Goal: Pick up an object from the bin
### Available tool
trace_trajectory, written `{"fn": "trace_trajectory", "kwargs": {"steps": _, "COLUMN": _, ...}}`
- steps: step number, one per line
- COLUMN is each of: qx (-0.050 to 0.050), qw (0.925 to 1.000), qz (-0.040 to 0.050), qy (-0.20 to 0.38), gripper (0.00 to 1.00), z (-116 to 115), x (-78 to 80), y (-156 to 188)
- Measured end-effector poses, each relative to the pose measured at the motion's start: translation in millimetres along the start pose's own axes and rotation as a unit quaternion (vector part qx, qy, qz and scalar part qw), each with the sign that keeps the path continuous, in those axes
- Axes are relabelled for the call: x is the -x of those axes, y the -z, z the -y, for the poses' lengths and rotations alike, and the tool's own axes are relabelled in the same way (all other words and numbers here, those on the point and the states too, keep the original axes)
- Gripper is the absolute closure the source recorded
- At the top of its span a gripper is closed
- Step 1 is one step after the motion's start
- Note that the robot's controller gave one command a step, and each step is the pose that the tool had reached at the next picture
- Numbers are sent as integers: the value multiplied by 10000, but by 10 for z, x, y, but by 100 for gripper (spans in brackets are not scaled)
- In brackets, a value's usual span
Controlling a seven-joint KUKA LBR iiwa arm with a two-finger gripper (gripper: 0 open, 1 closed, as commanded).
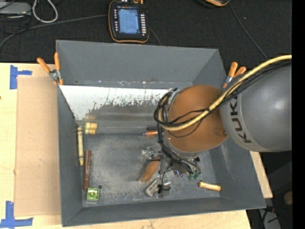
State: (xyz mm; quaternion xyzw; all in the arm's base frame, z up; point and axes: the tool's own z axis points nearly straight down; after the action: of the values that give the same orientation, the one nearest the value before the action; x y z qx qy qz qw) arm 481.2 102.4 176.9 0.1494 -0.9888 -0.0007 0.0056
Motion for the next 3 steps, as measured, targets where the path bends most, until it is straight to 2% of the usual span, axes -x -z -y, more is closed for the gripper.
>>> {"fn": "trace_trajectory", "kwargs": {"steps": 1, "qx": -10, "qw": 9999, "qz": 91, "qy": 60, "gripper": 0, "z": 76, "x": 89, "y": 161}}
{"fn": "trace_trajectory", "kwargs": {"steps": 2, "qx": -2, "qw": 9993, "qz": 51, "qy": 361, "gripper": 0, "z": 230, "x": 298, "y": -217}}
{"fn": "trace_trajectory", "kwargs": {"steps": 3, "qx": 1, "qw": 9945, "qz": 31, "qy": 1049, "gripper": 0, "z": 174, "x": 348, "y": 488}}
